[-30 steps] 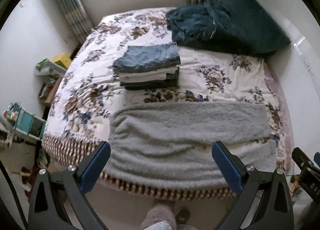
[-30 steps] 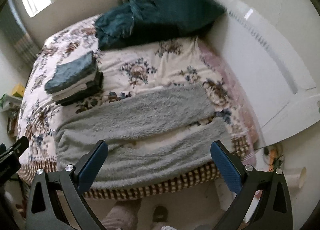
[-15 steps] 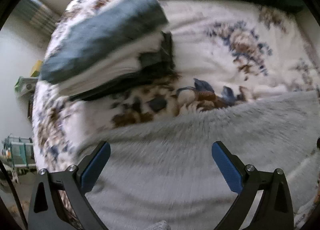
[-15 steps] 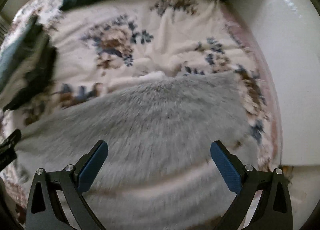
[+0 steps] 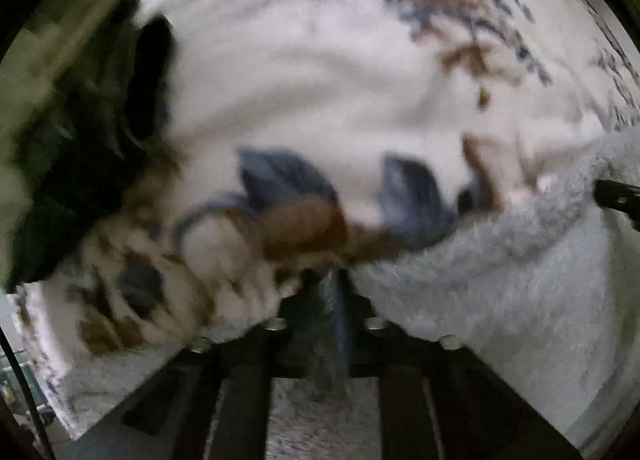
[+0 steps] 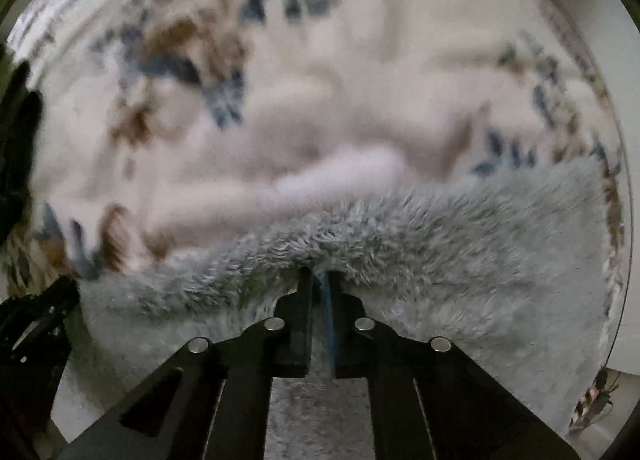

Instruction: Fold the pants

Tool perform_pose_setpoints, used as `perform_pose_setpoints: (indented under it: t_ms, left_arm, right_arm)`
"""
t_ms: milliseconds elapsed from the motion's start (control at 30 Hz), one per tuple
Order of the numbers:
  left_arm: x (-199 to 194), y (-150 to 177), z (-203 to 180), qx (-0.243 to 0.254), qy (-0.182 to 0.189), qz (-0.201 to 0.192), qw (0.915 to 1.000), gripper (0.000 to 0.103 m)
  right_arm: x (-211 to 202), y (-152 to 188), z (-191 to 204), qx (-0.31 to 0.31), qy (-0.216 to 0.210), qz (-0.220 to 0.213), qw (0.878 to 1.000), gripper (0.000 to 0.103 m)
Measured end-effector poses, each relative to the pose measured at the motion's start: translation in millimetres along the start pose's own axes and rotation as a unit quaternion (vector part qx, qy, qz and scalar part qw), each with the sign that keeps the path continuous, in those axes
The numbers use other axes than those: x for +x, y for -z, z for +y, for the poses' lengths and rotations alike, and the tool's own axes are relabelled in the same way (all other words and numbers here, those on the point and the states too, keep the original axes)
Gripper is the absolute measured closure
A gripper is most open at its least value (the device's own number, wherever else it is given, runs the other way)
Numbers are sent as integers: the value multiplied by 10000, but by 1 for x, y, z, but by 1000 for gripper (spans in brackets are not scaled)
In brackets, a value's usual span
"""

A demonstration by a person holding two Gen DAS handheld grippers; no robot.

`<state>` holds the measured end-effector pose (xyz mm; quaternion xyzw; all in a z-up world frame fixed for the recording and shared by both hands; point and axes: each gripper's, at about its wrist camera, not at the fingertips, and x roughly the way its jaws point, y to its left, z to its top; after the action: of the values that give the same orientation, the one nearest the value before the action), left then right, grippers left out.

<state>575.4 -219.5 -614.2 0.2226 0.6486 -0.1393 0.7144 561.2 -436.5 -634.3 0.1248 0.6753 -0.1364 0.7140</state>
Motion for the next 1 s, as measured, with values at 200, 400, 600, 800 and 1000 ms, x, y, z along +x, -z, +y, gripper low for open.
perform_pose_setpoints:
  t_ms: [200,400,600,800,1000]
  left_arm:
    - [-36,-2,53,-1140,400,-216,9924,94]
    - [-89,72,69,-2183,972,-408,9702,31]
    - [-110,157,-10,-2169,992,-102,9711,31]
    - [-85,189,-99,-1782,1141,527,9759,31]
    - [-83,218,-137,-1325,1190,549,9825,31]
  right_arm:
    - [10,-6,0,-379,-236,462,9979,74]
    - [-46,65,-86,343,-1302,436,9899,16]
    - [-77,180,-265,2152,-550,486,9738,16]
    - [-28,270,-410,3578,99,1189,9262,16]
    - [3,337,-436,4397,-887,1159,8862,96]
